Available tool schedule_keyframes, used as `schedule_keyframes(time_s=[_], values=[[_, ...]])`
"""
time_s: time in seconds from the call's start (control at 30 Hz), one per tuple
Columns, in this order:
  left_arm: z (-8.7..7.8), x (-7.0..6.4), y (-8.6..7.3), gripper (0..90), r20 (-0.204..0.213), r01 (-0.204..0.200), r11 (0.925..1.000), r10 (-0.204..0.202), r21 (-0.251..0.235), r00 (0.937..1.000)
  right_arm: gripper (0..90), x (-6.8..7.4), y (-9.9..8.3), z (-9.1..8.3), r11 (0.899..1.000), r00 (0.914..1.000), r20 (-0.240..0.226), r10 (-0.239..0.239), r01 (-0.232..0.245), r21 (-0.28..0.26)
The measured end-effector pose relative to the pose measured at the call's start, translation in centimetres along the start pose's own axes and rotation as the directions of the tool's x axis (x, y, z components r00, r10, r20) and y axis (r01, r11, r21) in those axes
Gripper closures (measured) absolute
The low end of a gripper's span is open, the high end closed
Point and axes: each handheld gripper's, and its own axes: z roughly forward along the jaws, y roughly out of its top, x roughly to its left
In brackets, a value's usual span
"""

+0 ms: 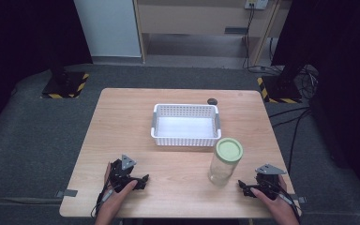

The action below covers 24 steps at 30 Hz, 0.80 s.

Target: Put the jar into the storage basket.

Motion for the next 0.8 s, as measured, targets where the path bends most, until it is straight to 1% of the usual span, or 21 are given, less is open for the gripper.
schedule_keyframes(time_s=[0.47, 0.53, 0.63, 0.8], values=[[0.0, 0.0, 0.0, 0.0, -0.001, 0.001, 1.0000, -0.001, 0.000, 1.0000, 0.7, 0.0, 0.0, 0.0, 1.000, 0.9999, -0.010, 0.004, -0.004, 0.001], [0.0, 0.0, 0.0, 0.0, -0.001, 0.001, 1.0000, -0.001, 0.000, 1.0000, 3.5, 0.2, 0.0, -0.3, 1.000, 0.9997, -0.021, 0.011, -0.011, 0.002], [0.0, 0.0, 0.0, 0.0, -0.001, 0.001, 1.0000, -0.001, 0.000, 1.0000, 2.3, 0.9, 0.1, -1.0, 1.000, 0.9994, -0.032, -0.015, 0.015, -0.005], [0.0, 0.0, 0.0, 0.0, -0.001, 0.001, 1.0000, -0.001, 0.000, 1.0000, 2.5, 2.4, 0.5, -1.9, 0.998, 0.9950, -0.076, -0.065, 0.063, -0.019]])
